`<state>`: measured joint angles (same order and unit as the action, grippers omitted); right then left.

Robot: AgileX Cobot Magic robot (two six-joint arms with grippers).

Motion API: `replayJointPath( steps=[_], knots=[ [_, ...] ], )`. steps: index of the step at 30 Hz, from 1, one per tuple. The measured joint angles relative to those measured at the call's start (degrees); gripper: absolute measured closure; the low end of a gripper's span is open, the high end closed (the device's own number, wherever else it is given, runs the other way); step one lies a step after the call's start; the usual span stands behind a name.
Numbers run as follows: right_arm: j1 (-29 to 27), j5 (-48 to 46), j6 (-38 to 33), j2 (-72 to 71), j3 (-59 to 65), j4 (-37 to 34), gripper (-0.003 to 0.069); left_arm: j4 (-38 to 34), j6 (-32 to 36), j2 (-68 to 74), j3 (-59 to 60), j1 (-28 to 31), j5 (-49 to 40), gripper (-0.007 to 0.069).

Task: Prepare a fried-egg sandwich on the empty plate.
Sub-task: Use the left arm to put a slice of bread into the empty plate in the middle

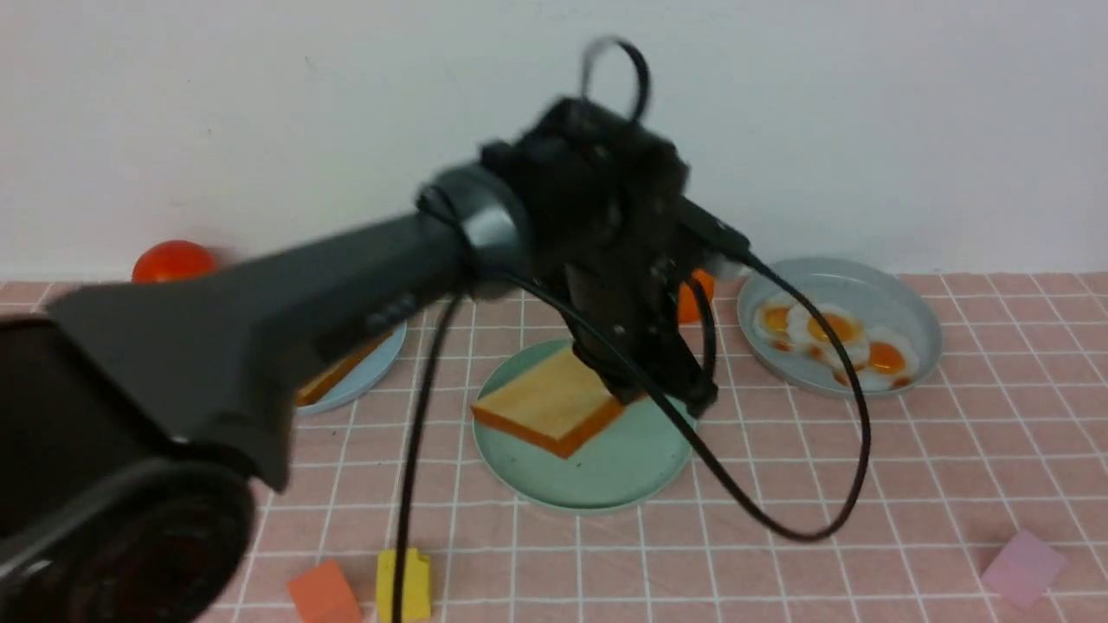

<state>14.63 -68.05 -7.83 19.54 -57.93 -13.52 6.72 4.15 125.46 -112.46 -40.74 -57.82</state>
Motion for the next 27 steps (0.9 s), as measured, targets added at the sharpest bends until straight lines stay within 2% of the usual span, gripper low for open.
replayJointPath(
  steps=[9,13,14,16,17,22,24,27],
  knots=[
    [0.0,-3.0,0.0,-0.2,0.0,-1.3,0.0669,2.4,-2.6,3.4,0.0,0.0,6.1,0.0624],
    [0.0,-3.3,0.0,-0.2,0.0,-1.6,0.0668,1.3,-2.8,4.1,0.0,0.0,7.2,0.0571],
    [0.0,-3.4,0.0,-0.2,0.0,-1.7,0.0665,1.0,-2.8,4.3,0.0,0.0,7.2,0.0526],
    [0.0,-3.4,0.0,-0.2,0.0,-1.7,0.0665,1.0,-2.8,4.4,0.0,0.0,7.2,0.0490],
    [0.0,-3.4,0.0,-0.2,0.0,-1.7,0.0665,1.0,-2.8,4.4,0.0,0.0,7.2,0.0414],
    [0.0,-3.4,0.0,-0.2,0.0,-1.7,0.0662,1.0,-3.0,4.4,0.0,0.0,7.0,0.0201],
    [0.0,-3.4,0.0,-0.1,0.0,-1.7,0.0662,0.9,-3.1,3.7,0.0,0.0,6.3,0.0134],
    [0.0,-3.4,0.0,0.4,0.0,-1.7,0.0659,0.8,-4.2,1.6,0.0,0.0,4.0,0.0098]
  ],
)
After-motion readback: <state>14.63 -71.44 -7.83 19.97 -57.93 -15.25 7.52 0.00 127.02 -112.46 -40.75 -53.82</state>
